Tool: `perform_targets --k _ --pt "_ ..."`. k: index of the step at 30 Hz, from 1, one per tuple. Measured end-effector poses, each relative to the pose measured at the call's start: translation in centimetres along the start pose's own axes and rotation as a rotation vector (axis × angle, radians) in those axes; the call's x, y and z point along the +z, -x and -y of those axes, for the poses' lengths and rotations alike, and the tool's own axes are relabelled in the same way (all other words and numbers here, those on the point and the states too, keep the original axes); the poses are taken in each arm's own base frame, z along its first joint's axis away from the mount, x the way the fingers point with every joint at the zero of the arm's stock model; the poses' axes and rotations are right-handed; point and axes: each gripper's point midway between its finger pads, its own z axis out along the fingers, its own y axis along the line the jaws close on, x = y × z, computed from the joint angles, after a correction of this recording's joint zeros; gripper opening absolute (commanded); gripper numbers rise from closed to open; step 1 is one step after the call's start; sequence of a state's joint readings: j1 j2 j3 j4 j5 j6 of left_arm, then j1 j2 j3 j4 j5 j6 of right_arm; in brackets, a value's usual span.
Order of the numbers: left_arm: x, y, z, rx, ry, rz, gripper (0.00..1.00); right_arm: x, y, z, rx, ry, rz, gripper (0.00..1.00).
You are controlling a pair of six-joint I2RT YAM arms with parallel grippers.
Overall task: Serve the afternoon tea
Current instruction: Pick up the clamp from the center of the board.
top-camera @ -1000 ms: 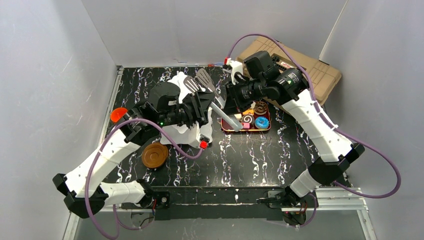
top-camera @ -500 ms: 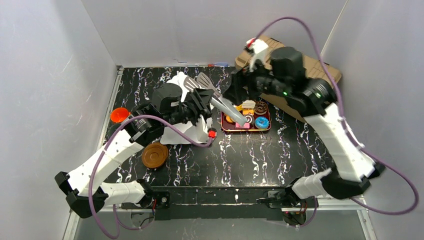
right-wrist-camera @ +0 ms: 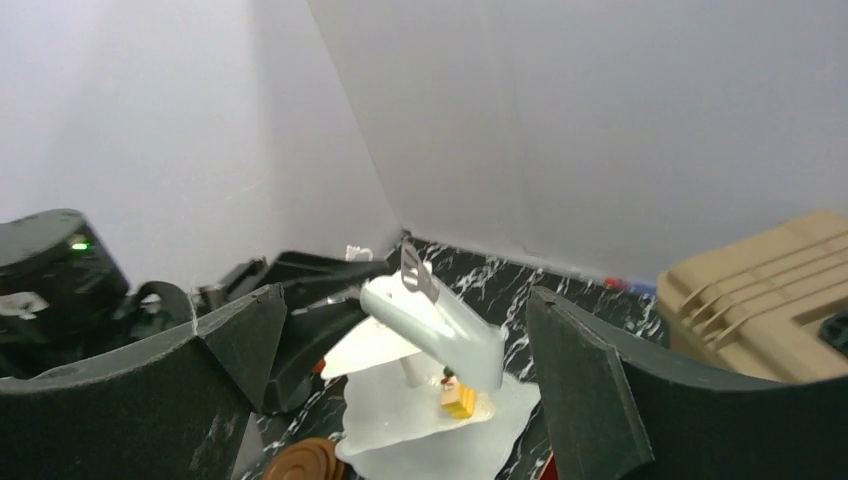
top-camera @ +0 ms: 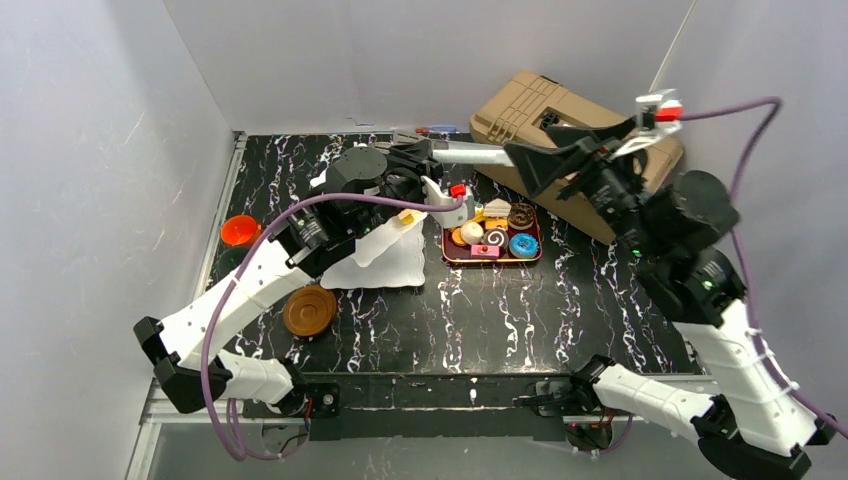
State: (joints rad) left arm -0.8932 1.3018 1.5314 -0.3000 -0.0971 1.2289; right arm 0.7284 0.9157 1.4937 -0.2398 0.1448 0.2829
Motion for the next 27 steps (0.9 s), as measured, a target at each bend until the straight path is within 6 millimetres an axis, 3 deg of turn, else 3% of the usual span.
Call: perform_targets --k 3,10,14,19,27 --pt "0.0 0.6 -1.3 -0.023 0.095 0.000 0.00 1.7 -2.7 0.4 0.042 -0.010 -0.044 0.98" --pt "-0.3 2.6 -1.6 -0.031 0.180 0.062 0.00 4.7 -8.7 1.3 0.153 -0.043 -0.136 0.98" --pt "-0.5 2.6 -2.3 -0.039 0.214 0.057 0.00 5.1 -8.3 0.9 0.206 -0.026 -0.101 0.96" --pt "-0.6 2.5 -2.7 -0.059 0.231 0.057 0.00 5.7 -6.8 -0.5 0.272 0.042 -0.023 0.82" --pt "-0.7 2.1 -2.3 -0.133 0.225 0.035 0.00 7.9 -9.4 -1.3 0.358 0.084 -0.073 0.74"
